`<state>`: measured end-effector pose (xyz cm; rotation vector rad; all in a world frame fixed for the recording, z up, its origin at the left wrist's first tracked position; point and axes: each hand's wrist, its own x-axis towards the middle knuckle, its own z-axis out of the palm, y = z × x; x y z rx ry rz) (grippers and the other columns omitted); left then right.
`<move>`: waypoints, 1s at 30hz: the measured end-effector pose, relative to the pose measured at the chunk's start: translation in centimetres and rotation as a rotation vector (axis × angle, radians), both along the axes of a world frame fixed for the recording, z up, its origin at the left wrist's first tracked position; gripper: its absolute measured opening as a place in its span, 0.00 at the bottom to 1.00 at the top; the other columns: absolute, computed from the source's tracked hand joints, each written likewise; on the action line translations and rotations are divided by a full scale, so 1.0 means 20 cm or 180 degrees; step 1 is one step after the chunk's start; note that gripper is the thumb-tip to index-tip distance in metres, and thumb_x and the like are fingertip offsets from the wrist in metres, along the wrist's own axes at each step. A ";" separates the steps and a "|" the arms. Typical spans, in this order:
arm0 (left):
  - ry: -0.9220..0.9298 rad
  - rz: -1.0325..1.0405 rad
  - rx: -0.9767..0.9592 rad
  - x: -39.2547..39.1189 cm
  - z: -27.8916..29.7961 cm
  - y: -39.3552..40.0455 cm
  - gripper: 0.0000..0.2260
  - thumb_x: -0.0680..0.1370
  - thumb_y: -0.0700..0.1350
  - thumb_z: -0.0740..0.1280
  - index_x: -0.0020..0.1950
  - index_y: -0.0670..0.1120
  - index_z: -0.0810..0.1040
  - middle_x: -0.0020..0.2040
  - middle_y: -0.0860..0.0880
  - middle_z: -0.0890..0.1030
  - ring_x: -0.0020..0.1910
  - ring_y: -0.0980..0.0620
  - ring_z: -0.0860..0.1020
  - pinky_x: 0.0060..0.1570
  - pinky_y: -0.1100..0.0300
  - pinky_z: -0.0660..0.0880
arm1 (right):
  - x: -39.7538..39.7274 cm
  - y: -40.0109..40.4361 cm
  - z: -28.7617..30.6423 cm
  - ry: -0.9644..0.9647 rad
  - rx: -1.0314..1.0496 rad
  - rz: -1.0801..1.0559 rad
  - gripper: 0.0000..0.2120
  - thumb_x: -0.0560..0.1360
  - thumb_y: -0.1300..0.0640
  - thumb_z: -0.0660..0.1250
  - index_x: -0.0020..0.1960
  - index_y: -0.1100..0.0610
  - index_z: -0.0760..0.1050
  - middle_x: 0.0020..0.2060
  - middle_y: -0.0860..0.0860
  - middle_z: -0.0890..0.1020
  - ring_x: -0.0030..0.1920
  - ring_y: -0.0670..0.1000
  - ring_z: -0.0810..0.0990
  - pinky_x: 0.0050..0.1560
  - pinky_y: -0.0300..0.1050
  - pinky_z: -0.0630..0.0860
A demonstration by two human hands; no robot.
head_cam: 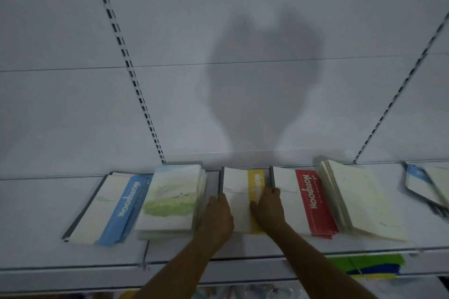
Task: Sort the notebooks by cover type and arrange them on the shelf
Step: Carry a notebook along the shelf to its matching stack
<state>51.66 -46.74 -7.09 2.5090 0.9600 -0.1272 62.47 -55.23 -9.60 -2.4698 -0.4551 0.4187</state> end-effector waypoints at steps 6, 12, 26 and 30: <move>0.0530 -0.0278 0.0582 0.02 -0.09 0.00 0.18 0.80 0.46 0.61 0.69 0.44 0.64 0.65 0.42 0.70 0.63 0.43 0.69 0.58 0.51 0.70 | -0.01 0.02 -0.07 -0.0723 -0.0712 0.0566 0.14 0.79 0.54 0.58 0.64 0.56 0.69 0.62 0.57 0.71 0.59 0.55 0.73 0.59 0.48 0.74; 0.0579 -0.0616 0.0797 0.09 -0.10 0.07 0.18 0.79 0.45 0.62 0.68 0.48 0.66 0.69 0.45 0.65 0.66 0.42 0.64 0.59 0.46 0.71 | -0.07 0.05 -0.06 -0.1195 -0.1343 0.1007 0.14 0.79 0.58 0.58 0.62 0.61 0.73 0.68 0.58 0.66 0.67 0.58 0.65 0.66 0.53 0.66; -0.0195 -0.1319 0.0542 0.34 0.11 -0.02 0.11 0.78 0.49 0.58 0.56 0.49 0.75 0.56 0.47 0.75 0.57 0.46 0.74 0.53 0.52 0.73 | 0.03 -0.24 0.25 -0.0282 0.0012 -0.0055 0.14 0.78 0.57 0.59 0.60 0.59 0.77 0.53 0.56 0.81 0.53 0.54 0.79 0.52 0.43 0.74; -0.1069 -0.1960 -0.0179 0.46 0.26 -0.44 0.06 0.78 0.50 0.61 0.46 0.50 0.75 0.49 0.51 0.77 0.47 0.50 0.77 0.41 0.56 0.74 | 0.05 -0.64 0.35 -0.0511 0.0149 -0.0918 0.12 0.78 0.56 0.60 0.56 0.57 0.78 0.46 0.55 0.83 0.44 0.54 0.79 0.41 0.39 0.70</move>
